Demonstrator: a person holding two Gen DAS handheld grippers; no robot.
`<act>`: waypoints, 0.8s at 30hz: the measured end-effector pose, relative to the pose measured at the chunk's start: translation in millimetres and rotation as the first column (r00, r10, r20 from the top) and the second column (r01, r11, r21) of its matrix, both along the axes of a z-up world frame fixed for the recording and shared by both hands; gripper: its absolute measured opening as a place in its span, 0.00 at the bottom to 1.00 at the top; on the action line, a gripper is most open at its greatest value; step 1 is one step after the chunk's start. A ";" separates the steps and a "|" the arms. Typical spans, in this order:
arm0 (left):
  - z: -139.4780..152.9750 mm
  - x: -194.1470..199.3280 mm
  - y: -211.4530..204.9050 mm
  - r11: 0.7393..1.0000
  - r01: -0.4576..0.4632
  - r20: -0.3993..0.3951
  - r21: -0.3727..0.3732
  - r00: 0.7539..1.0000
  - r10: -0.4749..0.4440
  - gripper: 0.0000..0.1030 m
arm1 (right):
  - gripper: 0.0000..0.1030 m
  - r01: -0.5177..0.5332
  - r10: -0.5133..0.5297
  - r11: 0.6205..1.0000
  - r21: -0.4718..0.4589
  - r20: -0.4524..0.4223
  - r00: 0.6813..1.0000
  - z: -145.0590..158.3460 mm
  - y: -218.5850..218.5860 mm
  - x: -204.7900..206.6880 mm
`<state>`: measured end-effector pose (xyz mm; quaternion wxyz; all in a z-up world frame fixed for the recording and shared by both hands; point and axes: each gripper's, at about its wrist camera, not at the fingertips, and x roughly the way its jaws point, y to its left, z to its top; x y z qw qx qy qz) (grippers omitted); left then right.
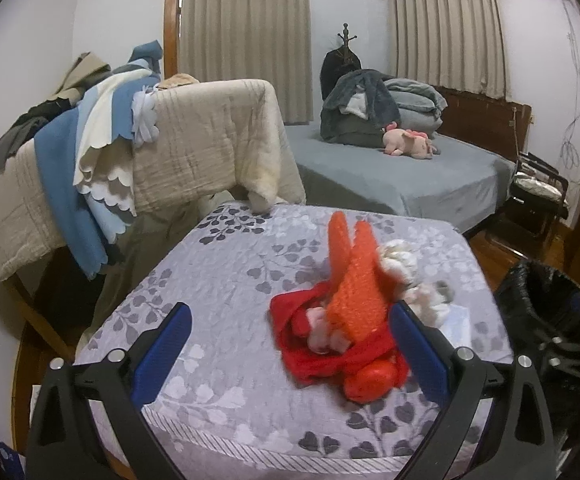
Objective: Collect trash
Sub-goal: 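Move the right tool to the white paper box and grasp it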
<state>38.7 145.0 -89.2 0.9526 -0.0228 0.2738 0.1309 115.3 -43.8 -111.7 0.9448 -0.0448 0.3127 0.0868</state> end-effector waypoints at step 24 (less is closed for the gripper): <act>-50.8 21.0 34.3 0.999 0.002 -0.101 -0.053 0.995 -0.007 0.94 | 0.95 -0.009 -0.014 0.990 -0.140 -0.160 0.987 -68.9 39.8 35.1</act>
